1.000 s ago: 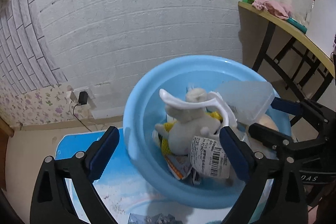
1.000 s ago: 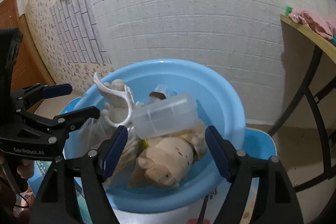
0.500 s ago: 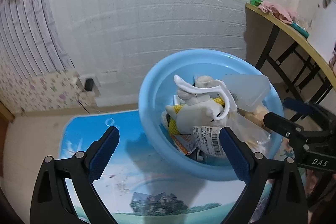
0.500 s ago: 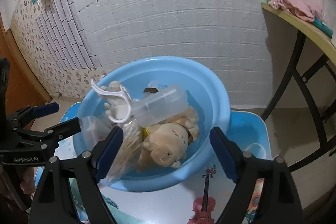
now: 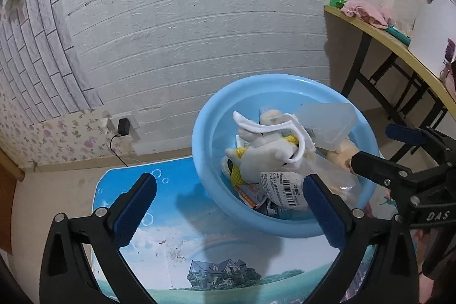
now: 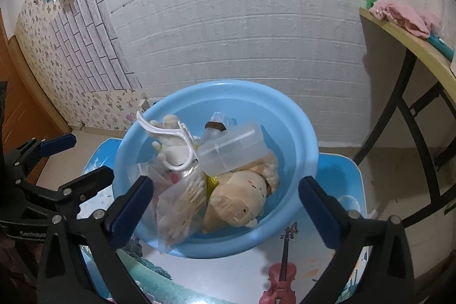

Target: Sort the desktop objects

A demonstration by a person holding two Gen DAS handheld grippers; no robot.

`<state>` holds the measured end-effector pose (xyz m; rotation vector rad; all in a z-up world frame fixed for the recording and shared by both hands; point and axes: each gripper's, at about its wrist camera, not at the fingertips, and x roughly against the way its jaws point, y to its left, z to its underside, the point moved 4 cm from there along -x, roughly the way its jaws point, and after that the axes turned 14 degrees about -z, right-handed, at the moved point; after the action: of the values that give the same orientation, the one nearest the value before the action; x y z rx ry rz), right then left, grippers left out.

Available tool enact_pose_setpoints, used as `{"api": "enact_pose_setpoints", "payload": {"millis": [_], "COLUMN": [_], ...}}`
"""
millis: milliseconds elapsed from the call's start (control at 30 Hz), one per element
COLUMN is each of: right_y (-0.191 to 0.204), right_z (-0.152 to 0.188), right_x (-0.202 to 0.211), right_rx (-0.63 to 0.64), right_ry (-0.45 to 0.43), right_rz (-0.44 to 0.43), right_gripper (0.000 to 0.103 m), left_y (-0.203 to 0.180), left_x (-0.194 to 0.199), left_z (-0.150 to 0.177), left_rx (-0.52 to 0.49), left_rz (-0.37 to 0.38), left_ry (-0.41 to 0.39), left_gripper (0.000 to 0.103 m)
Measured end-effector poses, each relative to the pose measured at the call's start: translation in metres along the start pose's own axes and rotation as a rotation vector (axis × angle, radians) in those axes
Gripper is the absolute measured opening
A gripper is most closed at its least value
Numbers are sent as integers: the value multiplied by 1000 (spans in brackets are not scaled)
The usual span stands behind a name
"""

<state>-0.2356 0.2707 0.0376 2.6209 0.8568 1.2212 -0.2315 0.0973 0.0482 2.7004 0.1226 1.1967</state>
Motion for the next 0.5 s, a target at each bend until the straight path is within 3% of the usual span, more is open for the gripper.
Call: {"api": "enact_pose_setpoints", "payload": {"millis": [367,500], "right_y": [12,16], "right_z": [-7,-8], "right_x": [13,16], "right_rx": [17,23], "right_ry": [-37,-40], "right_rz": [33,34], "right_gripper": [103,103], "left_y": [9,20], "left_x": [10,23], "left_z": [3,-1], "left_rx": [33,84], "left_rz": [27,39], "left_ry": [11,-44], "left_gripper": [103,103]}}
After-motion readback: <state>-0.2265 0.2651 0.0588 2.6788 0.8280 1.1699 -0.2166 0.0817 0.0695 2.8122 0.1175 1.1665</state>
